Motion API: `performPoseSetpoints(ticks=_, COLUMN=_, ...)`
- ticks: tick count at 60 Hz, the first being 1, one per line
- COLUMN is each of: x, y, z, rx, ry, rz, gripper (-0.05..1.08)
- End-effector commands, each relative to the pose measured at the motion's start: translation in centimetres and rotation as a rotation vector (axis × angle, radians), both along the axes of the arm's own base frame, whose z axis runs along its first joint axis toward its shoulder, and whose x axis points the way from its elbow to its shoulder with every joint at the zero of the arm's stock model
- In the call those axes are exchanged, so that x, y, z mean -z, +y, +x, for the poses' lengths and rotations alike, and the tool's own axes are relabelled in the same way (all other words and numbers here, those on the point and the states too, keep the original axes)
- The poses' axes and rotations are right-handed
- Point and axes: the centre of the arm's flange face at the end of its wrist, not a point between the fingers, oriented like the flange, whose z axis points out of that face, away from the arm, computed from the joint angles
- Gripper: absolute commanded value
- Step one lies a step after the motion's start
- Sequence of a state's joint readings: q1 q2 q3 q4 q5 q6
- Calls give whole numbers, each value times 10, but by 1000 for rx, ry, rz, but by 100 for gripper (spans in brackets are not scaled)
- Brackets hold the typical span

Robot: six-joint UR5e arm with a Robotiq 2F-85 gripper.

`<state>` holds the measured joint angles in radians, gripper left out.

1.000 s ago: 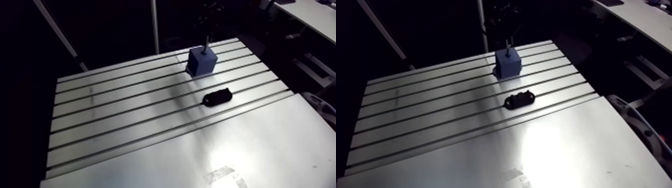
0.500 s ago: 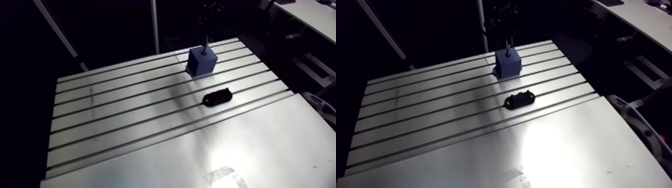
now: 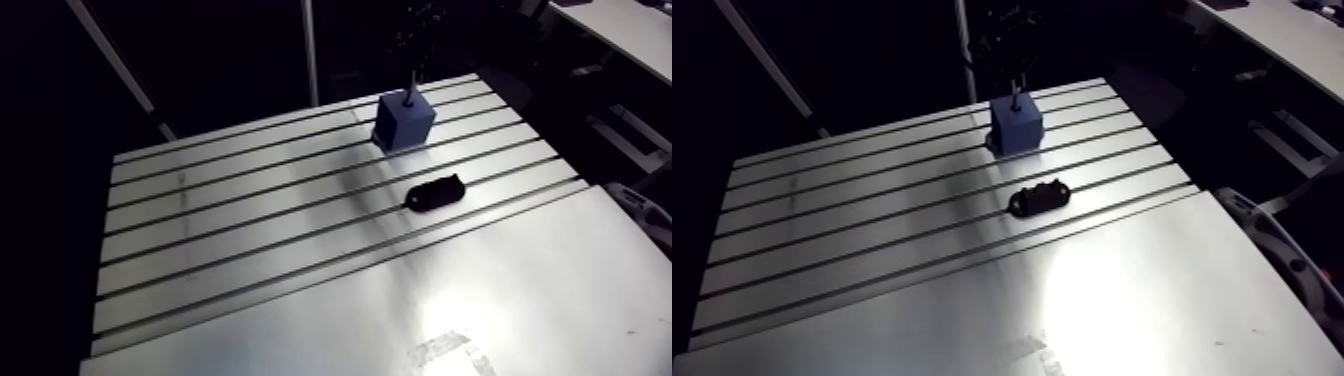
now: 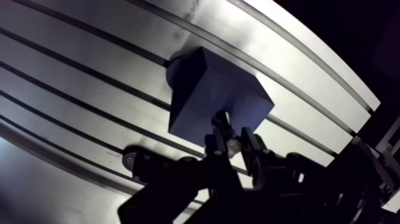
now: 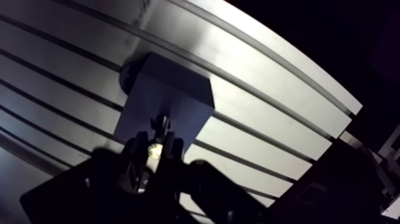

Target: Pick up the M10 bolt and insert it into the hex recess until seated.

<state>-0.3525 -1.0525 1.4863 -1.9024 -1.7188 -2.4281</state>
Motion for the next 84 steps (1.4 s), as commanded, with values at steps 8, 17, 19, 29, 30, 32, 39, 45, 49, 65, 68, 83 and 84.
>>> performPoseSetpoints(ticks=8, x=1, y=0, z=0, rx=1, ry=-1, rz=-2, gripper=106)
performPoseSetpoints(ticks=17, x=5, y=0, z=2, rx=1, ry=-8, rz=-3, gripper=106)
performPoseSetpoints(ticks=19, x=5, y=0, z=2, rx=1, ry=-10, rz=-4, gripper=106)
performPoseSetpoints(ticks=29, x=5, y=0, z=2, rx=1, ry=-10, rz=-4, gripper=106)
performPoseSetpoints(ticks=30, x=5, y=0, z=2, rx=1, ry=-10, rz=-4, gripper=106)
performPoseSetpoints(ticks=32, x=5, y=0, z=2, rx=2, ry=-10, rz=-4, gripper=106)
performPoseSetpoints(ticks=39, x=7, y=1, z=3, rx=4, ry=-11, rz=-4, gripper=106)
performPoseSetpoints(ticks=45, x=8, y=1, z=4, rx=4, ry=-10, rz=-4, gripper=106)
performPoseSetpoints(ticks=49, x=9, y=1, z=4, rx=4, ry=-11, rz=-4, gripper=106)
performPoseSetpoints(ticks=65, x=7, y=1, z=4, rx=0, ry=-9, rz=-4, gripper=106)
performPoseSetpoints(ticks=68, x=7, y=1, z=4, rx=-1, ry=-9, rz=-4, gripper=106)
performPoseSetpoints(ticks=83, x=6, y=1, z=3, rx=-2, ry=-7, rz=-5, gripper=107)
performPoseSetpoints(ticks=84, x=6, y=1, z=3, rx=-2, ry=-7, rz=-5, gripper=107)
